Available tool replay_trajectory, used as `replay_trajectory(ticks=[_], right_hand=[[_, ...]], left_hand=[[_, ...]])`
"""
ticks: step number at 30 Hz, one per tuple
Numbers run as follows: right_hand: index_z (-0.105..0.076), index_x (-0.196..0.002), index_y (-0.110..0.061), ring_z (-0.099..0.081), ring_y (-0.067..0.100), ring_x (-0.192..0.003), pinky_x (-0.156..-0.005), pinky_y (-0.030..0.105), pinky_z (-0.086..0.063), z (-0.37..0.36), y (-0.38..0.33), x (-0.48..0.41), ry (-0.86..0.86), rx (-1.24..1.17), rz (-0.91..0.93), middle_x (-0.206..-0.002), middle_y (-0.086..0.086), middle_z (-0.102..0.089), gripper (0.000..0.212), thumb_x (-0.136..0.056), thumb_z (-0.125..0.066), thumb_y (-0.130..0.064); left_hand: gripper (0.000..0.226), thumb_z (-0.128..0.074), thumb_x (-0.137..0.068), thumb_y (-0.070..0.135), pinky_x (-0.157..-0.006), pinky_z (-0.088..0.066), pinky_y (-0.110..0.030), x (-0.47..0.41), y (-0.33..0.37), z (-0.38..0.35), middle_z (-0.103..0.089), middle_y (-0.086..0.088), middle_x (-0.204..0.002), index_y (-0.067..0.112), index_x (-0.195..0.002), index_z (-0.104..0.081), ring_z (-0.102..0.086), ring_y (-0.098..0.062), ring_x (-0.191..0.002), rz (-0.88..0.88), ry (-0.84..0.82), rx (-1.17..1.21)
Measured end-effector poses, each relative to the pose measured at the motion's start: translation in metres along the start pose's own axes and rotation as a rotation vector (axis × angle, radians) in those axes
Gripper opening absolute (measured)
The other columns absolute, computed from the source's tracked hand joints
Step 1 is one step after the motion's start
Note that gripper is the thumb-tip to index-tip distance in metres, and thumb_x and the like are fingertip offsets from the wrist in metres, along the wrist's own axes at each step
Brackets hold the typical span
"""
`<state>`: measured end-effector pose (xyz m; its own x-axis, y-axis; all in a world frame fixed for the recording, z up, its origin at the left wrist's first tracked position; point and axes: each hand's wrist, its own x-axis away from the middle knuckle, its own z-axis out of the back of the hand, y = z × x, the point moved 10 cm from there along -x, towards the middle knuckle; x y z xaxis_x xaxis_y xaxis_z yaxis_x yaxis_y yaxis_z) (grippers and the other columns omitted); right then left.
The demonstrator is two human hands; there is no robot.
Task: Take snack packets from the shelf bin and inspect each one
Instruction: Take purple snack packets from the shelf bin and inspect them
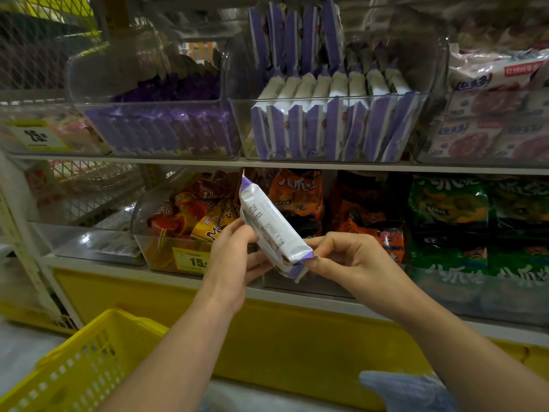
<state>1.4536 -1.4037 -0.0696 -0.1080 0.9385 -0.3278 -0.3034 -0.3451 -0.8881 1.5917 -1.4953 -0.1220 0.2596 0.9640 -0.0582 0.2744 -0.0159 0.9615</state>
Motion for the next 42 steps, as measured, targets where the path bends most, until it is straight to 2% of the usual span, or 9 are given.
replay_trajectory(ticks=[4, 8, 13, 18, 23, 28, 33, 38, 42], right_hand=[[-0.066, -0.073, -0.006, -0.067, 0.006, -0.106, -0.084, 0.024, -0.056, 0.000, -0.001, 0.000, -0.008, -0.046, -0.002, -0.110, -0.010, -0.073, 0.014, -0.086, -0.067, -0.011], [-0.065, -0.071, -0.016, -0.070, 0.016, -0.100, -0.077, 0.025, -0.057, 0.000, -0.006, 0.000, 0.026, -0.222, 0.016, -0.105, -0.001, -0.075, 0.012, -0.080, -0.067, -0.025], [-0.065, -0.067, -0.028, -0.072, 0.026, -0.093, -0.081, 0.036, -0.059, 0.007, -0.017, -0.002, 0.178, -0.294, 0.058, -0.088, 0.009, -0.075, 0.011, -0.078, -0.068, -0.032], [-0.051, -0.093, -0.023, -0.073, 0.020, -0.090, -0.072, 0.026, -0.059, 0.007, -0.037, 0.003, 0.248, -0.329, 0.111, -0.090, 0.006, -0.076, 0.026, -0.083, -0.072, -0.013], [-0.056, -0.119, -0.039, -0.071, 0.012, -0.091, -0.086, 0.037, -0.057, 0.003, -0.084, -0.002, 0.253, 0.021, 0.182, -0.096, -0.004, -0.074, 0.037, -0.088, -0.068, -0.023], [-0.060, -0.127, -0.018, -0.063, 0.004, -0.100, -0.090, 0.025, -0.052, 0.005, -0.140, -0.037, 0.266, 0.374, 0.228, -0.110, -0.009, -0.068, 0.041, -0.089, -0.065, -0.035], [-0.066, -0.115, -0.012, -0.063, 0.010, -0.094, -0.088, 0.026, -0.050, 0.005, -0.177, -0.080, 0.195, 0.610, 0.280, -0.099, -0.006, -0.068, 0.028, -0.092, -0.064, -0.027], [-0.064, -0.124, -0.015, -0.061, 0.017, -0.112, -0.090, 0.026, -0.045, 0.021, -0.181, -0.122, 0.109, 0.887, 0.256, -0.122, 0.001, -0.067, 0.034, -0.093, -0.060, -0.029], [-0.064, -0.125, -0.018, -0.062, 0.021, -0.109, -0.093, 0.035, -0.050, 0.036, -0.166, -0.151, 0.025, 1.014, 0.155, -0.125, 0.003, -0.065, 0.032, -0.097, -0.053, -0.029]], left_hand=[[0.036, -0.045, -0.097, 0.027, -0.074, -0.057, -0.037, 0.003, 0.004, 0.001, -0.072, -0.004, -0.109, 0.018, -0.131, -0.054, -0.073, -0.027, -0.093, -0.014, 0.004, -0.038], [0.019, -0.050, -0.097, 0.040, -0.063, -0.057, -0.025, 0.013, 0.021, -0.007, -0.070, 0.007, -0.113, 0.048, -0.113, -0.058, -0.071, -0.017, -0.097, -0.098, -0.017, -0.156], [0.071, -0.062, -0.083, 0.032, -0.068, -0.055, -0.032, 0.033, 0.039, -0.029, -0.067, 0.003, -0.123, 0.049, -0.144, -0.030, -0.068, -0.018, -0.101, -0.129, -0.251, -0.087], [0.084, -0.060, -0.080, 0.010, -0.066, -0.057, -0.030, 0.056, 0.076, -0.027, -0.065, -0.003, -0.126, 0.048, -0.146, -0.024, -0.068, -0.020, -0.103, -0.228, -0.334, -0.046], [0.069, -0.067, -0.081, 0.022, -0.101, -0.048, -0.041, 0.069, 0.144, -0.012, -0.063, 0.006, -0.131, 0.021, -0.146, -0.041, -0.060, -0.012, -0.120, -0.484, -0.109, -0.241], [0.044, -0.068, -0.089, 0.035, -0.092, -0.055, -0.034, 0.073, 0.218, -0.006, -0.072, 0.006, -0.113, 0.021, -0.130, -0.061, -0.067, -0.007, -0.104, -0.703, 0.190, -0.445], [0.057, -0.074, -0.085, 0.024, -0.091, -0.054, -0.030, 0.051, 0.265, -0.030, -0.060, 0.001, -0.135, 0.027, -0.138, -0.053, -0.060, -0.013, -0.117, -0.759, 0.164, -0.761], [0.050, -0.074, -0.084, 0.031, -0.103, -0.045, -0.037, 0.028, 0.296, -0.036, -0.063, 0.000, -0.130, 0.021, -0.131, -0.060, -0.059, -0.015, -0.118, -0.794, 0.212, -0.995], [0.049, -0.070, -0.086, 0.038, -0.084, -0.043, -0.025, 0.001, 0.293, -0.048, -0.064, 0.000, -0.127, 0.024, -0.131, -0.059, -0.059, -0.010, -0.106, -0.707, 0.135, -1.261]])
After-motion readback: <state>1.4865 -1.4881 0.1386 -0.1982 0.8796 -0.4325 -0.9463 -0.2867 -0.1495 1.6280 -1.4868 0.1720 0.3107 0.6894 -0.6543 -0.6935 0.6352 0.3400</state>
